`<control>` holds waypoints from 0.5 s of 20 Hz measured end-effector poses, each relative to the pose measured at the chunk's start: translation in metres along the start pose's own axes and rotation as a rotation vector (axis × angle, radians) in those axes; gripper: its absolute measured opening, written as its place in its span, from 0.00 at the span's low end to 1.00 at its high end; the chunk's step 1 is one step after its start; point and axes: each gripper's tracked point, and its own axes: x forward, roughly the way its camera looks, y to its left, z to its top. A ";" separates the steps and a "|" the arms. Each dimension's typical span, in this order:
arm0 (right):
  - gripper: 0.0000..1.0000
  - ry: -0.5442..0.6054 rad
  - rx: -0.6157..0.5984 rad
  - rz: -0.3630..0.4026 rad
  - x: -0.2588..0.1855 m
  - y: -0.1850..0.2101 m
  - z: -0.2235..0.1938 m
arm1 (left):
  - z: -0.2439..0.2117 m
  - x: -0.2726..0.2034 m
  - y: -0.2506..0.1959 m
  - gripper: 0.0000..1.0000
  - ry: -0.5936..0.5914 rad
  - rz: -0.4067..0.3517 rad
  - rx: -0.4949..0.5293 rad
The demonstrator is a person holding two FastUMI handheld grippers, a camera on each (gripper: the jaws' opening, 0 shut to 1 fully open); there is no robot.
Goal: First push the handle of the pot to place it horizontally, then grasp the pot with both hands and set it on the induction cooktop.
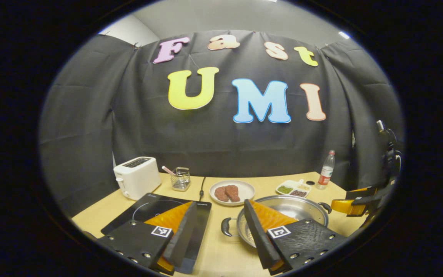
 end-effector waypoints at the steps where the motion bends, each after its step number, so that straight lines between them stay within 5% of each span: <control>1: 0.97 -0.007 -0.009 -0.018 0.002 -0.005 0.001 | -0.005 0.007 -0.002 0.75 0.006 -0.009 -0.001; 10: 0.92 0.004 -0.015 -0.056 0.027 -0.016 -0.001 | -0.067 0.063 -0.014 0.72 0.150 -0.075 -0.018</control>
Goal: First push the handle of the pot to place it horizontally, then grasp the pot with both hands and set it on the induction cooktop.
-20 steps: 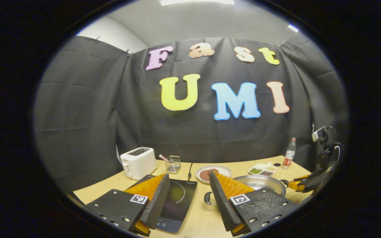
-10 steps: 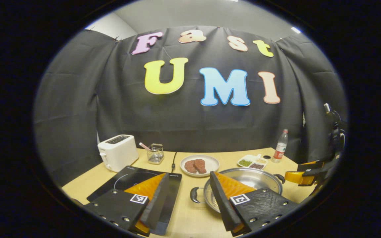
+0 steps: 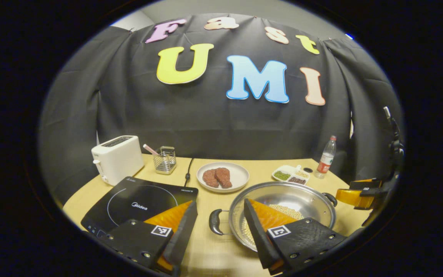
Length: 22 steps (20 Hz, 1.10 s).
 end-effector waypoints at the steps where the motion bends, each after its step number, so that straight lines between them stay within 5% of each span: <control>1: 0.92 0.004 0.000 0.002 0.002 0.000 -0.001 | -0.007 0.007 0.000 0.72 0.018 -0.004 0.004; 22: 0.92 0.156 0.039 -0.019 0.066 -0.009 -0.043 | -0.087 0.080 0.000 0.75 0.236 0.007 0.016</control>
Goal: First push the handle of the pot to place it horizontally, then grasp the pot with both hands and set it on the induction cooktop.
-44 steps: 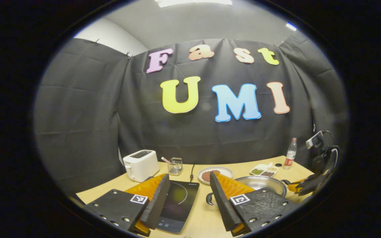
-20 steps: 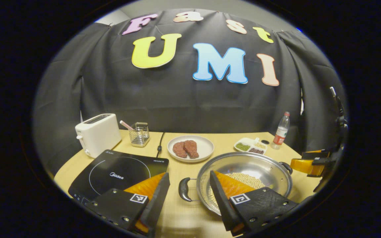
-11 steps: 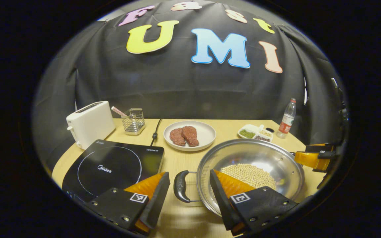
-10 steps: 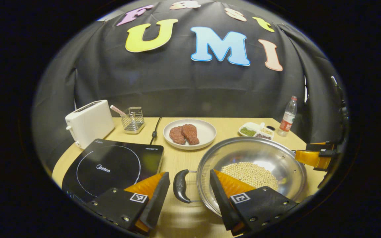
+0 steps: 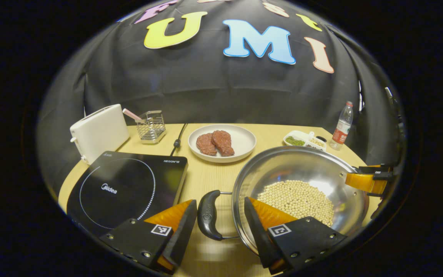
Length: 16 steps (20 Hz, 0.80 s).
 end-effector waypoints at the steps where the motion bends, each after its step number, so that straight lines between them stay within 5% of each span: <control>1: 0.96 0.006 0.004 -0.005 0.002 -0.001 -0.001 | -0.002 0.001 0.000 0.72 0.004 0.001 -0.004; 3: 0.89 0.011 0.014 -0.010 0.004 -0.003 -0.001 | -0.005 0.003 -0.001 0.75 0.016 -0.001 -0.008; 6: 0.66 0.018 0.029 -0.008 0.004 0.000 -0.002 | -0.010 0.005 -0.005 0.76 0.042 -0.008 -0.009; 16: 0.47 0.021 0.022 -0.009 0.003 0.005 -0.001 | -0.010 0.006 -0.002 0.61 0.061 0.008 -0.033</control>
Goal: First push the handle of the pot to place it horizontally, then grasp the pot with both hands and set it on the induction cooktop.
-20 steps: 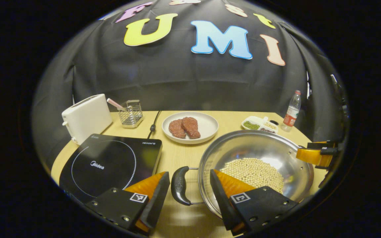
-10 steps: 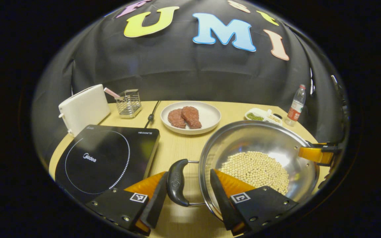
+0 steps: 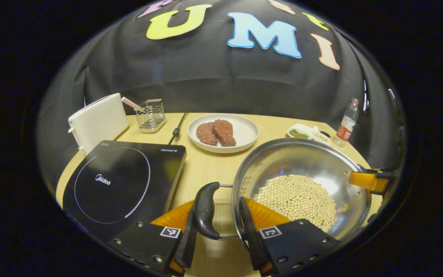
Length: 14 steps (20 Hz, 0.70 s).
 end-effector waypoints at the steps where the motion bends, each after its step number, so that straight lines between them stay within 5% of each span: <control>1: 0.50 -0.003 0.001 0.001 -0.001 0.001 0.001 | 0.001 0.000 0.000 0.58 -0.003 0.003 0.000; 14: 0.46 -0.030 0.000 -0.017 -0.036 0.016 0.019 | 0.029 -0.034 0.013 0.57 -0.031 -0.004 -0.016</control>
